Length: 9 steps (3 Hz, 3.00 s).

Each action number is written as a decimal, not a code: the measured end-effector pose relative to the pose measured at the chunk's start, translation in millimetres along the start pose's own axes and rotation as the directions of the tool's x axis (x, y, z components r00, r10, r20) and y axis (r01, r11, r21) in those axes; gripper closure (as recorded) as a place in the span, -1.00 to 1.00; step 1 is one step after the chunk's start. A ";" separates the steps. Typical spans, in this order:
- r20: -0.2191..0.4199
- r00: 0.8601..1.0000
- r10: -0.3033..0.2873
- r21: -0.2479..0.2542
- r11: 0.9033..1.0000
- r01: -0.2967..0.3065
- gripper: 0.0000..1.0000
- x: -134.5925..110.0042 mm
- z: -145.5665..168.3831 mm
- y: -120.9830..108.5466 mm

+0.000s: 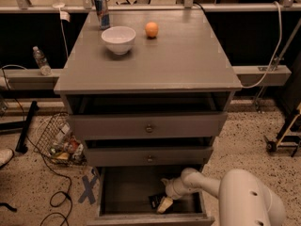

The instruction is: Pick rxbar chocolate from bottom drawer and place on counter

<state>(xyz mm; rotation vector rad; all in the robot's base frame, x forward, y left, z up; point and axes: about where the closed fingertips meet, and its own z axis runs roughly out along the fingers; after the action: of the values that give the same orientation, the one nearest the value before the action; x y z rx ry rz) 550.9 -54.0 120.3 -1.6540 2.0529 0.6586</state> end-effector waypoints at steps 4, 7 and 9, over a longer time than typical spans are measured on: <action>-0.002 0.999 -0.032 0.116 0.993 0.032 -0.48 0.7 16.3 9.7; -0.008 0.999 -0.034 0.123 0.992 0.035 1.00 -2.0 13.5 9.9; -0.018 0.997 -0.070 0.148 0.986 0.072 1.00 -19.4 -10.4 1.5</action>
Offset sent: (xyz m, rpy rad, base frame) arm -0.0073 0.0089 -0.0107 -0.0312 -0.0965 -0.0260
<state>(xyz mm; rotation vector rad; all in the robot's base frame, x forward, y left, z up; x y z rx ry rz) 553.1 -44.8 140.3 -1.6408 1.9901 0.4609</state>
